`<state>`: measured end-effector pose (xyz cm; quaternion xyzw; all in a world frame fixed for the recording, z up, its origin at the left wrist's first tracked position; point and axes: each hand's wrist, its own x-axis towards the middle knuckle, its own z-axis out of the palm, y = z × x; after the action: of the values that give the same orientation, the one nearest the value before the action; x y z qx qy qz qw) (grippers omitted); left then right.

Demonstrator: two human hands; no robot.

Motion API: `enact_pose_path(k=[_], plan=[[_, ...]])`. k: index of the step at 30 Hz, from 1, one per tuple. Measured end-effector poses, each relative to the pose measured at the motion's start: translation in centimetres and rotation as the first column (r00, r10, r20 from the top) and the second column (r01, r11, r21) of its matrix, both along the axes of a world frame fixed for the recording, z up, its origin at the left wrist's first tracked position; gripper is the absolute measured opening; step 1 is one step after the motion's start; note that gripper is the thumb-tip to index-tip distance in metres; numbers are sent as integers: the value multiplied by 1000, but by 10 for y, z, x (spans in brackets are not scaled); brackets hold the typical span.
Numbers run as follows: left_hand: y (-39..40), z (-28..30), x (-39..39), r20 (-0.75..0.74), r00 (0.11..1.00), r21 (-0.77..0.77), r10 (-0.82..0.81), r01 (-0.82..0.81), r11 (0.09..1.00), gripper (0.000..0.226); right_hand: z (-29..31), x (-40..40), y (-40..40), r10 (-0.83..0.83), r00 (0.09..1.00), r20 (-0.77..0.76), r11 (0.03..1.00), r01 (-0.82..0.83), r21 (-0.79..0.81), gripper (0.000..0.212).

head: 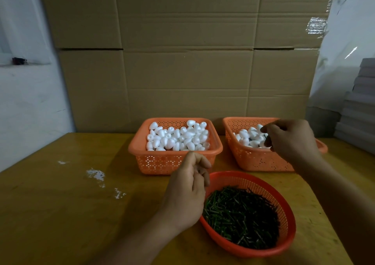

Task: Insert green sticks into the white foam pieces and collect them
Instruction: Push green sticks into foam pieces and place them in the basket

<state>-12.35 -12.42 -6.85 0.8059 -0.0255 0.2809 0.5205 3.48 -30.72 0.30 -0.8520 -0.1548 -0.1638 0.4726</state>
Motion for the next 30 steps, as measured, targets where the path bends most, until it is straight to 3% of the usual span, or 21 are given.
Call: enact_pose_path(k=[8,11,15,19,24,27,30], plan=[[14,9,6,-28,996,68,85,-83,994,49,-26,-68,3,288,940,-183,949,-305,-76,29],[37,25,22,-8,976,242,220,-211,947,30,-36,-68,2,338,911,-236,916,-376,-141,32],[76,49,55,-44,933,409,358,-310,858,17,-41,-66,2,362,916,-169,890,-394,-229,28],[109,67,88,-276,879,567,389,-178,804,13,-42,-70,4,360,928,-100,894,-373,-248,20],[126,75,107,-566,690,683,452,86,726,28,-46,-74,6,388,918,-82,884,-396,-247,13],[122,71,111,-638,546,752,543,290,592,43,-46,-75,6,392,917,-72,882,-397,-256,12],[121,69,115,-696,464,715,548,373,592,59,-46,-74,6,392,917,-67,880,-396,-264,13]])
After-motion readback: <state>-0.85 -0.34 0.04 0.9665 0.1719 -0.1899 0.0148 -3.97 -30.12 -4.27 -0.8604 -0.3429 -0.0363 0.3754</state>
